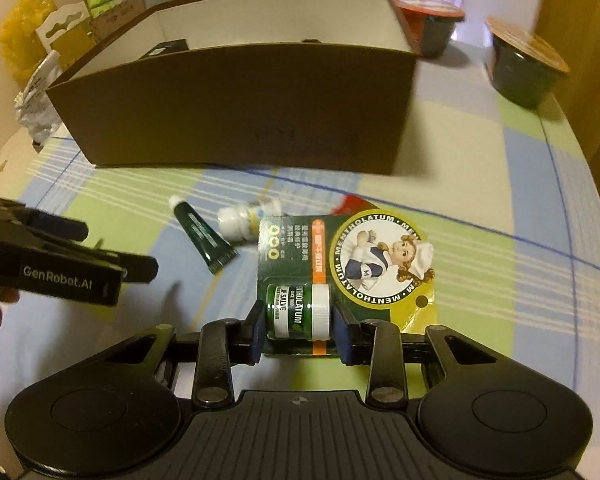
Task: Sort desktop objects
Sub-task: 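Grasp the green Mentholatum jar on its card with the right tool, then grasp the green Mentholatum lip gel tube with the left tool while the right tool holds the jar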
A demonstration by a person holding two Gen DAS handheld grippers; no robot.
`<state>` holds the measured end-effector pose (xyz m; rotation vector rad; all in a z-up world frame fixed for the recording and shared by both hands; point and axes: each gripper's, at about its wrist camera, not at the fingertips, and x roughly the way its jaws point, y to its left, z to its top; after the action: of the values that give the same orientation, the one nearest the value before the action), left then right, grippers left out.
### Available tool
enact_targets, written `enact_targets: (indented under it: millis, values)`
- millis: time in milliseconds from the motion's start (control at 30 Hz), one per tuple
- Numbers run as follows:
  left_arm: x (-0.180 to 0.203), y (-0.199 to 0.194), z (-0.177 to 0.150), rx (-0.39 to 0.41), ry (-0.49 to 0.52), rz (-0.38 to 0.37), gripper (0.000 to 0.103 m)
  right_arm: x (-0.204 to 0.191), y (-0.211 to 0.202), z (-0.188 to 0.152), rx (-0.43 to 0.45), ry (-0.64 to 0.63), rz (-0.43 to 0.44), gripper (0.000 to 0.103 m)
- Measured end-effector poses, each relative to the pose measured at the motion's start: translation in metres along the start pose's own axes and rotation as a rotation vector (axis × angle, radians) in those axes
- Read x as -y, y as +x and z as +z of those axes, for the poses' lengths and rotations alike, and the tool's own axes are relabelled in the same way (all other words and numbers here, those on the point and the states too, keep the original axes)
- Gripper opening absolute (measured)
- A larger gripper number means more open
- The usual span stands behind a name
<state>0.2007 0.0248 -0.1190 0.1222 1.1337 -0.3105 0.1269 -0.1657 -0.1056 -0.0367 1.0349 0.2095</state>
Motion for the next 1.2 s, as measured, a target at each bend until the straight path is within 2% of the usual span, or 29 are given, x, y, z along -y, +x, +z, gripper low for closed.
enact_targets:
  millis: [333,467,700,967,1200]
  values:
    - [0.019,0.010,0.009,0.091,0.198,-0.097,0.090,0.043,-0.017,-0.033,-0.050,0.135,-0.079,0.032]
    - [0.026,0.018,0.013,0.107,0.249,-0.127,0.090,0.052,-0.021,-0.035,-0.047,0.175,-0.099,0.032]
    - [0.041,0.032,0.016,0.108,0.362,-0.148,0.088,0.055,-0.021,-0.035,-0.035,0.197,-0.103,0.032]
    - [0.039,0.040,0.016,0.121,0.444,-0.186,0.082,0.055,-0.020,-0.036,-0.034,0.198,-0.100,0.032]
    - [0.038,0.037,0.014,0.134,0.552,-0.203,0.083,0.056,-0.019,-0.035,-0.038,0.203,-0.096,0.032]
